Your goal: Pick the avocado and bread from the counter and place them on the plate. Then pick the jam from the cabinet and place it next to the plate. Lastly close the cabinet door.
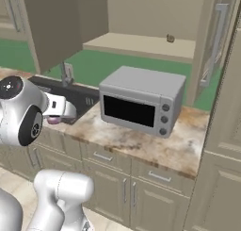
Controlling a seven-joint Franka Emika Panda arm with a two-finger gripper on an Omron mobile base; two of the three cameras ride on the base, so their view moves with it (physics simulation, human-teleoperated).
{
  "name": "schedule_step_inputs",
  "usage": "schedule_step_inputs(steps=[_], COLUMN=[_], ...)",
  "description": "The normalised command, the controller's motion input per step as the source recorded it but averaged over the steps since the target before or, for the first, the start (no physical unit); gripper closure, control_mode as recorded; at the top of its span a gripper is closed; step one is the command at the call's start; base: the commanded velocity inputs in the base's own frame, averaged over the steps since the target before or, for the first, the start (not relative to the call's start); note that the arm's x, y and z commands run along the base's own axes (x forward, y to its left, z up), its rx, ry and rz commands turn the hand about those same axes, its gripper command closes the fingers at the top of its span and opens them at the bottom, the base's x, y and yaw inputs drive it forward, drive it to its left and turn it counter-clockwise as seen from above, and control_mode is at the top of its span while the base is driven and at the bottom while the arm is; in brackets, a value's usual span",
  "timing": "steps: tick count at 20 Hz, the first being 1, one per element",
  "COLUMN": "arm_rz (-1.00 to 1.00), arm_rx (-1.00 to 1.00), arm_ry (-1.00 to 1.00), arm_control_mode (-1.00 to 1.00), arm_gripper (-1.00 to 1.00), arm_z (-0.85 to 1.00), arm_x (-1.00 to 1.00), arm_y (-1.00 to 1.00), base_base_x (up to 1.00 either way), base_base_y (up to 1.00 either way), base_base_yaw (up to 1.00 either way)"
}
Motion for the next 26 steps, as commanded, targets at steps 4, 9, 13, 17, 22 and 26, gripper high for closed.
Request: schedule_step_inputs(steps=[4, 9, 13, 17, 22, 26], arm_rz=[0.00, 0.00, 0.00, 0.00, 0.00, 0.00], arm_rx=[0.00, 0.00, 0.00, 0.00, 0.00, 0.00], arm_ry=[0.00, 0.00, 0.00, 0.00, 0.00, 0.00], arm_control_mode=[1.00, 1.00, 1.00, 1.00, 1.00, 1.00], arm_gripper=[1.00, 1.00, 1.00, 1.00, 1.00, 1.00], arm_z=[0.00, 0.00, 0.00, 0.00, 0.00, 0.00], arm_x=[0.00, 0.00, 0.00, 0.00, 0.00, 0.00], arm_y=[0.00, 0.00, 0.00, 0.00, 0.00, 0.00], base_base_x=[-0.27, -0.26, -0.18, -0.12, -0.12, -0.12], base_base_y=[0.09, 0.08, 0.13, 0.18, 0.16, 0.13], base_base_yaw=[0.34, 0.36, 0.39, 0.42, 0.41, 0.42])
